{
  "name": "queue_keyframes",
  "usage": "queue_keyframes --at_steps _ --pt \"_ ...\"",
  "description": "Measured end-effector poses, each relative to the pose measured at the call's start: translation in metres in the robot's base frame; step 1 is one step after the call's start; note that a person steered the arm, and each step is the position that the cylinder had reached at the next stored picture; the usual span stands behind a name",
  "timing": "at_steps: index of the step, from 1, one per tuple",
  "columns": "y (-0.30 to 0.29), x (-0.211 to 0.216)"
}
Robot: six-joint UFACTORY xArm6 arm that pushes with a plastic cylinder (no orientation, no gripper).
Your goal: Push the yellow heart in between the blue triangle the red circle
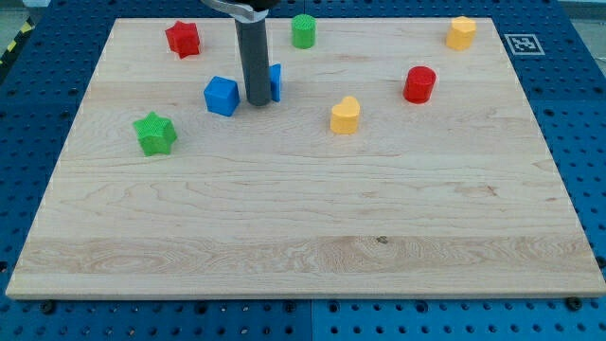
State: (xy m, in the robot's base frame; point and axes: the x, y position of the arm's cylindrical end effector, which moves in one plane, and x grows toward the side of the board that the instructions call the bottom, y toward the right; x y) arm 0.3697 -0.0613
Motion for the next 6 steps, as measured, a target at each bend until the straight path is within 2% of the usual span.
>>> queue_keyframes --at_steps 1,2,3,4,5,6 --pt "0.004 0.033" --pt "0.049 0.055" --pt "0.105 0.059" --pt "0.111 0.058" --pt "0.107 0.035" --pt "0.119 0.043"
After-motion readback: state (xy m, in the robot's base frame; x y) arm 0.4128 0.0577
